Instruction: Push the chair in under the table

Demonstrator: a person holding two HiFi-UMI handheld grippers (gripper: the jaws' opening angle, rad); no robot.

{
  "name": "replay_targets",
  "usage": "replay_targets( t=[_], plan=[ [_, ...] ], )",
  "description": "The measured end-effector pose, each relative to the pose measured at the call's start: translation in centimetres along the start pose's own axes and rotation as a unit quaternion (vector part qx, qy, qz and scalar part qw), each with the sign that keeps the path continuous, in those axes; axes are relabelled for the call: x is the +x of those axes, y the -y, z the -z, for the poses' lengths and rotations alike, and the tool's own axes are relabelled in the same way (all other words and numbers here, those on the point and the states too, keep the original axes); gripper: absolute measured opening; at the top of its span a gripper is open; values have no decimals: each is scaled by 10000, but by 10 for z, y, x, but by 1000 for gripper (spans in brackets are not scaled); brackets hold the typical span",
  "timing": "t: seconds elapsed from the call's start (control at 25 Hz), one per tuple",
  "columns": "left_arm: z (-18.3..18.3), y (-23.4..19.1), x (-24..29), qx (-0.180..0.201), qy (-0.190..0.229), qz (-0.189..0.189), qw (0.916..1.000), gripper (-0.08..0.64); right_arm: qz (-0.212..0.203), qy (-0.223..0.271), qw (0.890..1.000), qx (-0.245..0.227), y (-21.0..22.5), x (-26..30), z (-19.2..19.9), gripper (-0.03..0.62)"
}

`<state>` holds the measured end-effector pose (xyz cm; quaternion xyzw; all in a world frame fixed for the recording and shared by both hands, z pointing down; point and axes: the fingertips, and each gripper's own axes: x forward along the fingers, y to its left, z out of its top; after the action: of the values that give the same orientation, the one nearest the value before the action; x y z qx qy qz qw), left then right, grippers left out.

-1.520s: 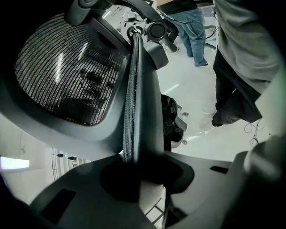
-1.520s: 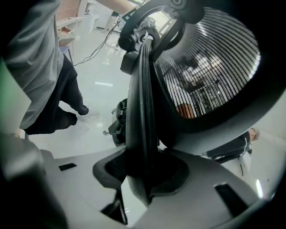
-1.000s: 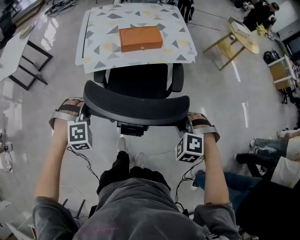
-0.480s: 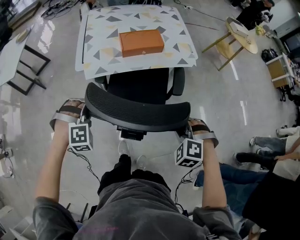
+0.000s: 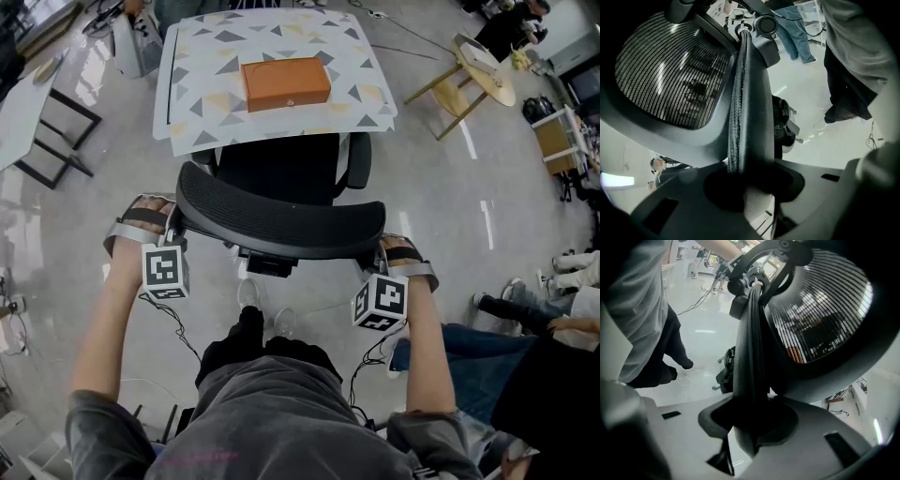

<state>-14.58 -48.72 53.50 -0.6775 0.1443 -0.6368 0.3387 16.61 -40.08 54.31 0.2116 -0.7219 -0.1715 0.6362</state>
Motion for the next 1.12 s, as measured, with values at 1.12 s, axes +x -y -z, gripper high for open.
replay_targets(
  t=[1.12],
  plan=[
    [-5, -5, -44, -434, -65, -439, 9981, 224, 322, 340, 9974, 541, 4, -35, 3, 169]
  ],
)
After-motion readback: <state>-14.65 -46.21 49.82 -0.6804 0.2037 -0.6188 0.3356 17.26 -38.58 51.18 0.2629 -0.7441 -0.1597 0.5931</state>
